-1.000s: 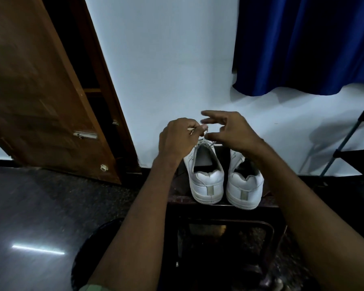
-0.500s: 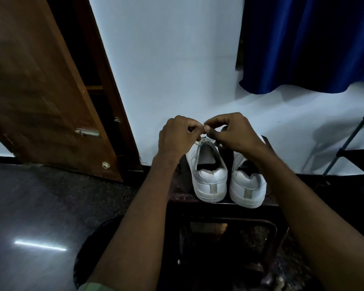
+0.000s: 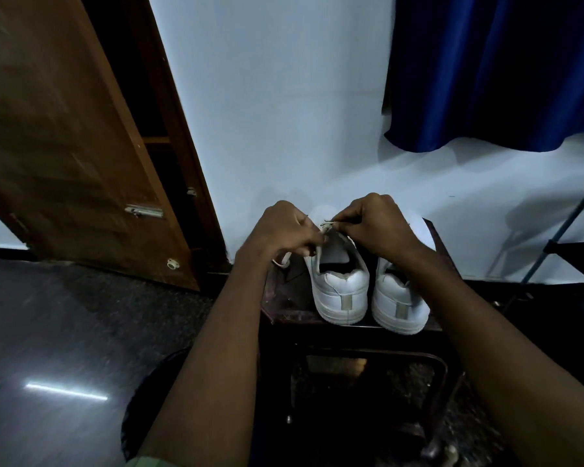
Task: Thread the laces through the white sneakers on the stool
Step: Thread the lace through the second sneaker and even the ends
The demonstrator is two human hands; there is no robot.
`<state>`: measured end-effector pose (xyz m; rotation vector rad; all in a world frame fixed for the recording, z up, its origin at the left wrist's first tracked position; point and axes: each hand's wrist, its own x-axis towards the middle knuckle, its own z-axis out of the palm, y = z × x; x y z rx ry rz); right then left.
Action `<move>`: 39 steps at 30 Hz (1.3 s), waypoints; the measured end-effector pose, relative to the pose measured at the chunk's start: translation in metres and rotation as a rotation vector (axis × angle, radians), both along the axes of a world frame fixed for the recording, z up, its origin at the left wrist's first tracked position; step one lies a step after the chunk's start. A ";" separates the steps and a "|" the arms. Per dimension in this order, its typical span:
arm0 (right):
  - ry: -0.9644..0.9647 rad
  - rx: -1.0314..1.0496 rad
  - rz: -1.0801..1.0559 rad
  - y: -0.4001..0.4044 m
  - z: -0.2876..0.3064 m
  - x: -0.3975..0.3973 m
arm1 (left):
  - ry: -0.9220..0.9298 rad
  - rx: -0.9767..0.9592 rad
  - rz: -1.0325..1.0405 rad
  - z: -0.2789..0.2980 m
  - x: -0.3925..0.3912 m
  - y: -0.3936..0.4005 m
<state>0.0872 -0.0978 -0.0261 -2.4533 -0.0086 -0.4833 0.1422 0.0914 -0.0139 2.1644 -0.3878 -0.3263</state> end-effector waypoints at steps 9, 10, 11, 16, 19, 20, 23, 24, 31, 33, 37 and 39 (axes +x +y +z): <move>0.000 -0.066 -0.117 0.015 -0.004 -0.002 | 0.377 -0.281 0.174 -0.002 0.000 0.003; -0.009 -0.072 -0.128 0.017 -0.004 -0.002 | 0.385 -0.273 0.180 -0.003 0.000 0.003; -0.014 -0.078 -0.137 0.020 -0.004 -0.003 | 0.389 -0.269 0.182 -0.003 0.000 0.003; -0.033 -0.118 -0.130 0.027 -0.006 -0.003 | 0.401 -0.284 0.191 0.001 -0.005 0.004; -0.043 -0.111 -0.114 0.027 -0.006 -0.004 | 0.409 -0.284 0.187 0.004 -0.008 0.005; -0.040 -0.090 -0.107 0.027 -0.005 -0.004 | 0.409 -0.282 0.186 0.004 -0.008 0.005; -0.017 -0.045 -0.064 0.027 -0.004 -0.004 | 0.413 -0.283 0.178 0.005 -0.007 0.004; -0.009 -0.046 -0.044 0.028 -0.004 -0.005 | 0.412 -0.283 0.173 0.004 -0.007 0.004; -0.011 -0.048 -0.003 0.030 -0.006 -0.004 | 0.451 -0.297 0.157 -0.002 -0.001 0.010; 0.000 -0.056 -0.002 0.029 -0.007 -0.003 | 0.453 -0.313 0.162 -0.004 -0.001 0.010; 0.006 -0.047 -0.012 0.024 -0.006 -0.003 | 0.463 -0.349 0.168 -0.008 -0.002 0.007; 0.016 -0.060 -0.008 0.024 -0.006 -0.004 | 0.423 -0.305 0.168 -0.009 -0.002 0.004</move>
